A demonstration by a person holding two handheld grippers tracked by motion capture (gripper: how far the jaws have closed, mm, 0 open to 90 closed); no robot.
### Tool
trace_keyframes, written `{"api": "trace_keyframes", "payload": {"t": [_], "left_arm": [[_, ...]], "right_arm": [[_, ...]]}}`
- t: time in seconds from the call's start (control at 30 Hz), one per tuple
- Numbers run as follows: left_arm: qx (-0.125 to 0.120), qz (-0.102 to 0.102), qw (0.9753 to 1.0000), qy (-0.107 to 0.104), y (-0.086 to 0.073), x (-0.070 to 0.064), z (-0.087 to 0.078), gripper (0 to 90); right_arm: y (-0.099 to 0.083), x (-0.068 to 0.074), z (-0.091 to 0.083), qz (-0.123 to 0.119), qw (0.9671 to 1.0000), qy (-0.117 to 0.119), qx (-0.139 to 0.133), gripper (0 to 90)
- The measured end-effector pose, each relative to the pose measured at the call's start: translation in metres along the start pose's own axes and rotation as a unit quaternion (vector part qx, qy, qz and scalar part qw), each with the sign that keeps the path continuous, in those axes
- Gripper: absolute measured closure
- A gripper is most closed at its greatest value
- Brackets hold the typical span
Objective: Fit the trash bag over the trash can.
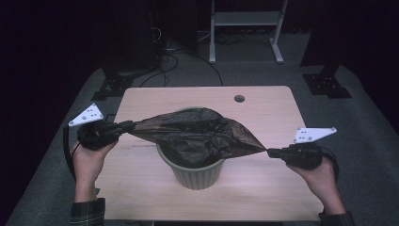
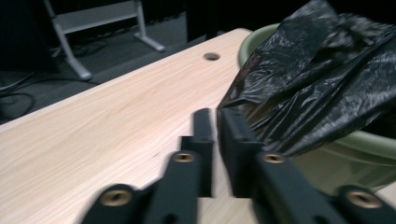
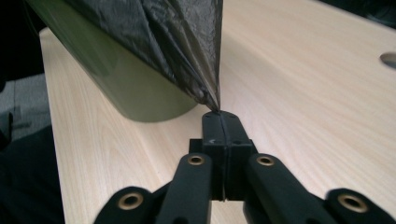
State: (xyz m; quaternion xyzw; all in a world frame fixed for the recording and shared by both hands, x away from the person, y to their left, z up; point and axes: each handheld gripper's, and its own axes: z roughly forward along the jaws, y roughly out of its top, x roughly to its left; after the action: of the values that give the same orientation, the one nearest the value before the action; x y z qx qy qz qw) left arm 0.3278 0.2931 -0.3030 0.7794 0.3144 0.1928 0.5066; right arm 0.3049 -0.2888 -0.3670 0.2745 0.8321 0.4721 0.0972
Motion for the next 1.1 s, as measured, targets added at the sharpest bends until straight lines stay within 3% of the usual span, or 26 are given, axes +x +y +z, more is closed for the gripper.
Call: {"api": "trace_keyframes", "payload": {"t": [0.1, 0.17, 0.27, 0.5, 0.8, 1.1], "left_arm": [[-0.006, 0.000, 1.0000, 0.000, 0.003, -0.001, -0.001, 62.7], [-0.017, 0.005, 0.9998, 0.009, 0.011, -0.005, -0.005, 49.8], [-0.018, 0.017, 0.9997, 0.005, 0.019, -0.009, -0.005, 45.4], [-0.013, 0.041, 0.9990, -0.011, 0.037, -0.021, 0.009, 42.5], [-0.001, 0.064, 0.9972, -0.039, 0.062, -0.037, 0.043, 41.1], [0.044, 0.081, 0.9941, -0.058, 0.075, -0.048, 0.085, 39.4]], "right_arm": [[0.004, -0.001, -0.007, 0.004, 0.9999, -0.005, -0.014, 75.4], [0.015, -0.001, -0.016, 0.001, 0.9992, -0.007, -0.039, 69.5], [0.030, 0.001, -0.024, -0.009, 0.9982, -0.014, -0.057, 64.5], [0.054, 0.005, -0.016, -0.023, 0.9971, -0.008, -0.072, 62.5], [0.085, 0.005, 0.013, -0.032, 0.9967, 0.015, -0.073, 62.2], [0.108, 0.002, 0.040, -0.033, 0.9962, 0.027, -0.076, 58.4]]}}
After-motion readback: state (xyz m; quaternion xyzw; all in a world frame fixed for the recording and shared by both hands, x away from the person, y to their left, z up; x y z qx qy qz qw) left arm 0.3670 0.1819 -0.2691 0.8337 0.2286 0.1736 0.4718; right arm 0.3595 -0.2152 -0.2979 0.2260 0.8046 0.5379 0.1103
